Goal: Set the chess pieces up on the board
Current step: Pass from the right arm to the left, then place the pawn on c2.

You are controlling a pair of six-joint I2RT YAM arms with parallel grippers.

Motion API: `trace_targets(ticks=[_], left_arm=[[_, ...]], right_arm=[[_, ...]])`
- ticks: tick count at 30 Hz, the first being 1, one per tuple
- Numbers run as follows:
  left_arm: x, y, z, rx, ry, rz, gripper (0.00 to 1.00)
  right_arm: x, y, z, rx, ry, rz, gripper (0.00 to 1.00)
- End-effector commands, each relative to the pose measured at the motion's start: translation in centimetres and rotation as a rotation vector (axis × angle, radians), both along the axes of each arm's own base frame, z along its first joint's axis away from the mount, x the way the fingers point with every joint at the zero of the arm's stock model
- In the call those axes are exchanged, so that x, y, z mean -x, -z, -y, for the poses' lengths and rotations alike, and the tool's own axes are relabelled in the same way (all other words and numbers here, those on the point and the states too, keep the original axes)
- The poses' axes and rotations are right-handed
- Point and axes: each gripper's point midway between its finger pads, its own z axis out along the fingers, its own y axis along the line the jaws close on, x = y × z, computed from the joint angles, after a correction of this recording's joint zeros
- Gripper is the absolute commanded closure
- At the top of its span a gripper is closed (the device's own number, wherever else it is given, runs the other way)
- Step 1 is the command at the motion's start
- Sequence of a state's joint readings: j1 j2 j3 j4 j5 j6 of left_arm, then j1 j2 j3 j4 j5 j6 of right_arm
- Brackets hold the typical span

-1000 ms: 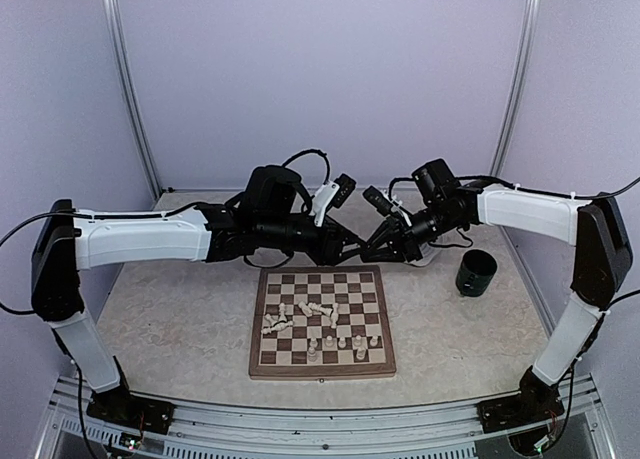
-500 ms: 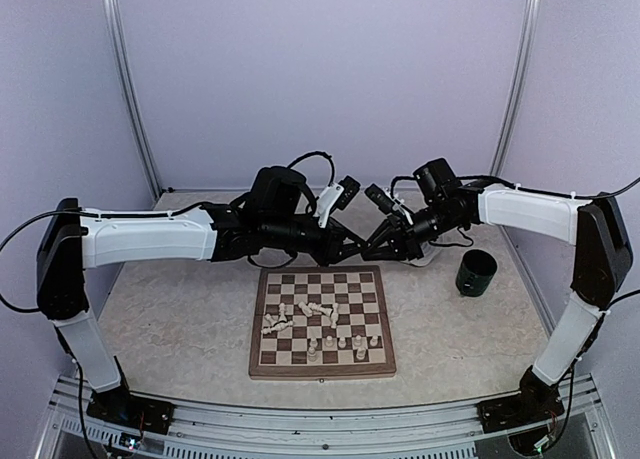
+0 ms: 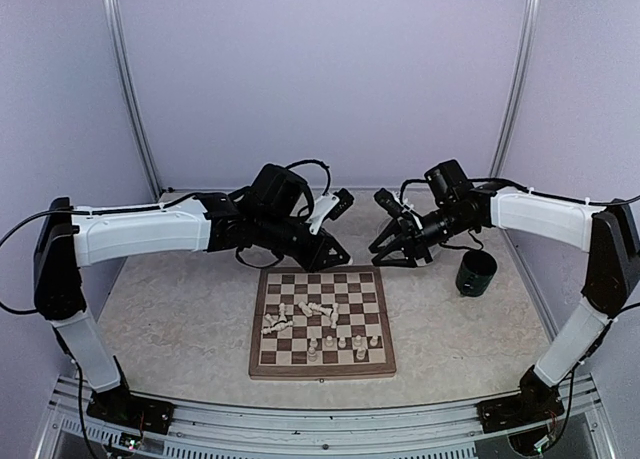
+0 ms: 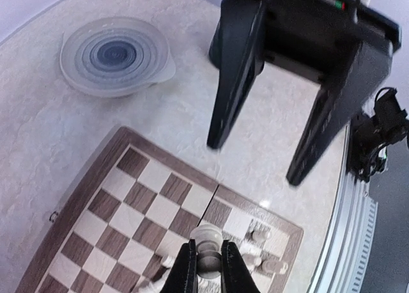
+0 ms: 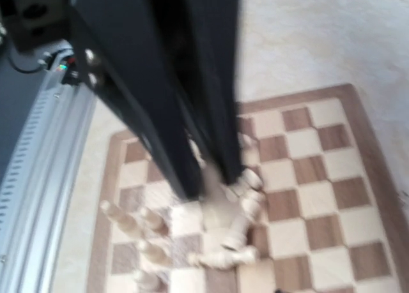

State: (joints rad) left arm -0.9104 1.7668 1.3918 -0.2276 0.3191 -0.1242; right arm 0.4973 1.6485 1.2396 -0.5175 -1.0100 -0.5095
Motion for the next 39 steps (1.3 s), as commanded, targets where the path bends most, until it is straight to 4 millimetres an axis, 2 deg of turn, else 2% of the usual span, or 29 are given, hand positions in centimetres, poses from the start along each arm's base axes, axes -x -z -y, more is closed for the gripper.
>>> trace_targets(ticks=[1, 4, 7, 13, 18, 23, 29, 34, 39], left_arm=[[2.1, 0.4, -4.1, -0.237, -0.003, 0.029, 0.95], [3.8, 2.1, -6.3, -0.357, 0.002, -0.019, 0.95], [5.7, 3.8, -7.7, -0.425, 0.025, -0.068, 0.95], [8.2, 7.9, -8.4, -0.532, 0.079, -0.138, 0.95], [8.8, 11.1, -8.5, -0.612, 0.100, -0.164, 0.95], [9.1, 12.0, -8.3, -0.618, 0.115, -0.187, 0.94], [9.9, 14.2, -9.1, -0.703, 0.122, -0.201, 0.94], [10.2, 14.7, -8.9, -0.712, 0.133, -0.205, 0.94], [10.1, 15.6, -9.5, -0.752, 0.123, -0.204, 0.93]], right_arm=[[-1.4, 0.7, 2.1, 0.061, 0.092, 0.079, 0.55], [-2.0, 1.2, 2.4, 0.090, 0.121, 0.099, 0.54], [-2.4, 1.4, 2.3, 0.094, 0.123, 0.100, 0.54], [-2.5, 1.7, 2.2, 0.099, 0.123, 0.085, 0.54], [-2.4, 1.8, 2.4, 0.104, 0.126, 0.093, 0.54], [-2.3, 1.9, 2.6, 0.111, 0.130, 0.102, 0.54], [-2.2, 1.9, 2.5, 0.110, 0.126, 0.100, 0.54], [-2.2, 2.0, 2.6, 0.112, 0.125, 0.100, 0.53], [-2.2, 1.9, 2.6, 0.110, 0.125, 0.101, 0.53]])
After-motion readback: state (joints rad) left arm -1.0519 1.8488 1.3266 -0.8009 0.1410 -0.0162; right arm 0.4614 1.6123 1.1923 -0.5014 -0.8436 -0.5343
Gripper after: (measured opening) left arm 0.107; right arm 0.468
